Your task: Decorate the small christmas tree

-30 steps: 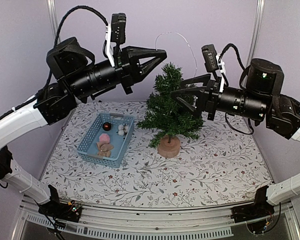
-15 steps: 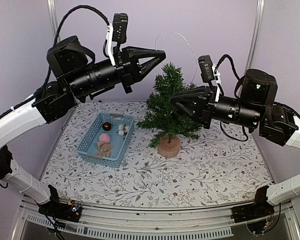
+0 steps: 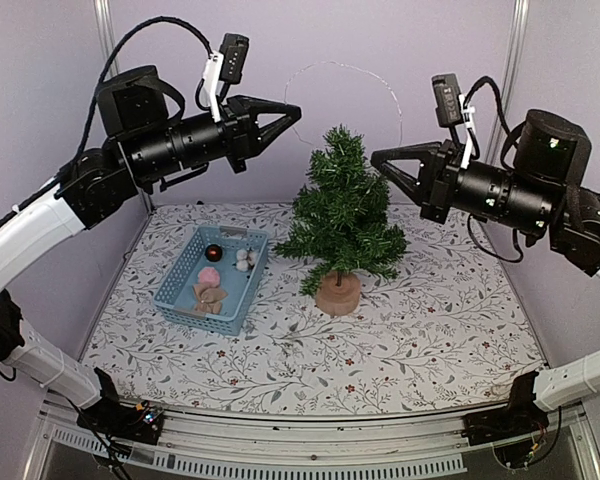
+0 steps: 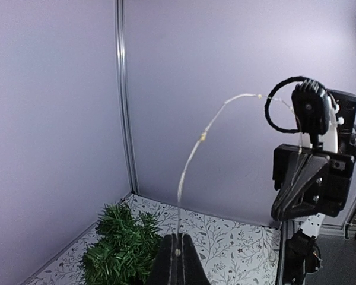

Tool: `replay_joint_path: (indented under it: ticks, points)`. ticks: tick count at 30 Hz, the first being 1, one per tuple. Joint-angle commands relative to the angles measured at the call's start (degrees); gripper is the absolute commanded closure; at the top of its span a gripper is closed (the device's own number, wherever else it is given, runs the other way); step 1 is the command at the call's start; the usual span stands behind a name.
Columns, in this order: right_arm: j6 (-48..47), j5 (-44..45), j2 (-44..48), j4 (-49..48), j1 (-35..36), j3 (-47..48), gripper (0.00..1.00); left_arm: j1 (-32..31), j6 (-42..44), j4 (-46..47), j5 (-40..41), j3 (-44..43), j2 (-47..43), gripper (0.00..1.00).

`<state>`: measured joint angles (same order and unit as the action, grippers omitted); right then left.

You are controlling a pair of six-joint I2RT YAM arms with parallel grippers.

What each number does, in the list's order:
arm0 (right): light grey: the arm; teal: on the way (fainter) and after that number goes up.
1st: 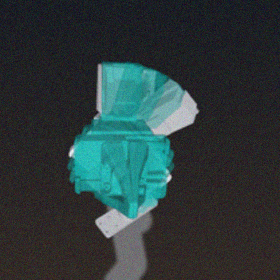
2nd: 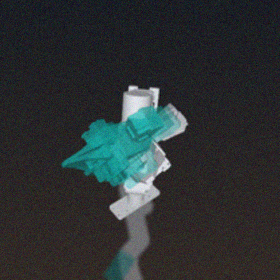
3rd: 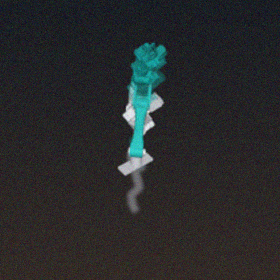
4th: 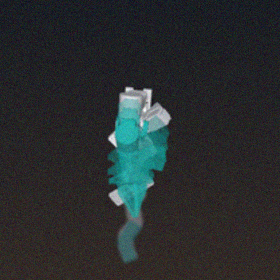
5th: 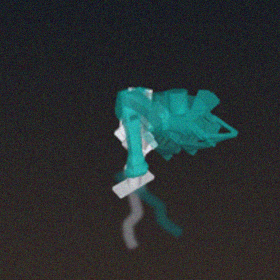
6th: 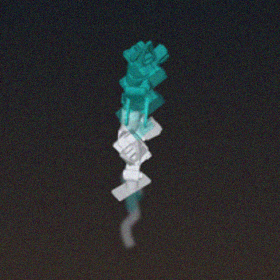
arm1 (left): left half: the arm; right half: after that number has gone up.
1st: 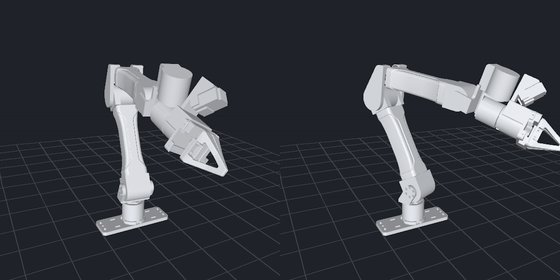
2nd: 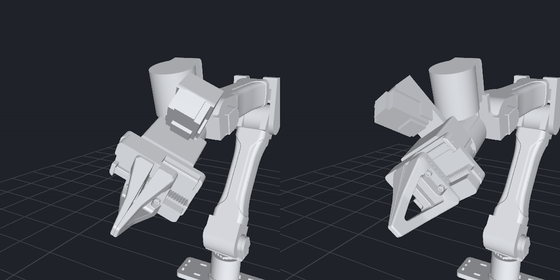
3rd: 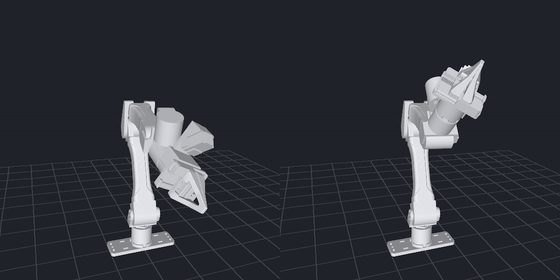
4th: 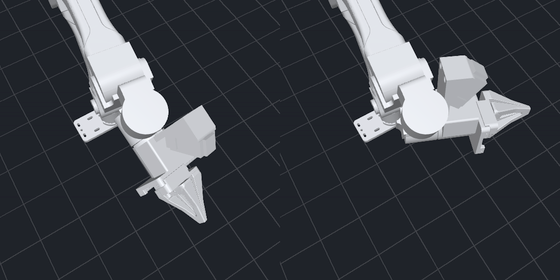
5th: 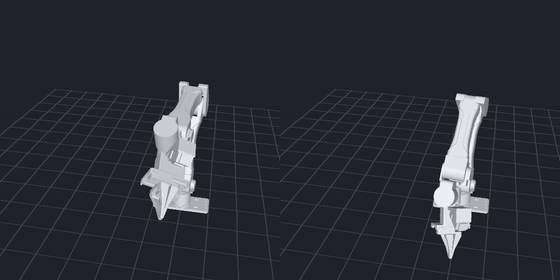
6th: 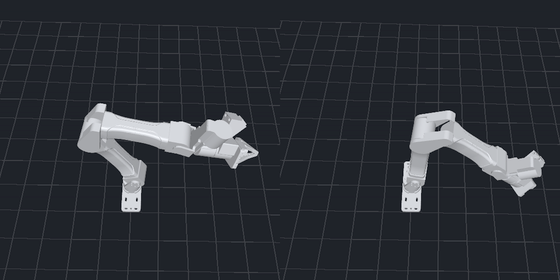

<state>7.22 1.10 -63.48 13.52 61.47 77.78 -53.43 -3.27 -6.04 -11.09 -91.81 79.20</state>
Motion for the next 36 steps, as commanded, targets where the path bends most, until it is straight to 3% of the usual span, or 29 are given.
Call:
replay_joint_path:
  ticks: [1, 11, 25, 36]
  points:
    - [2.0, 5.3, 0.2, 9.3, -2.6, 5.0, 1.00, 1.9, -1.3, -11.6, -1.6, -5.6, 0.9, 1.00]
    - [4.3, 5.2, -3.1, 18.4, -14.2, 11.5, 1.00, 7.0, -8.3, -24.1, -4.3, -14.0, 7.6, 1.00]
    - [5.8, 3.9, -15.1, 19.9, -22.6, 20.2, 1.00, 13.6, -17.6, -24.6, -7.6, -25.4, 20.6, 1.00]
    - [6.7, 1.9, -21.4, 22.0, -24.5, 22.6, 1.00, 15.7, -20.0, -29.5, -9.0, -25.2, 23.6, 1.00]
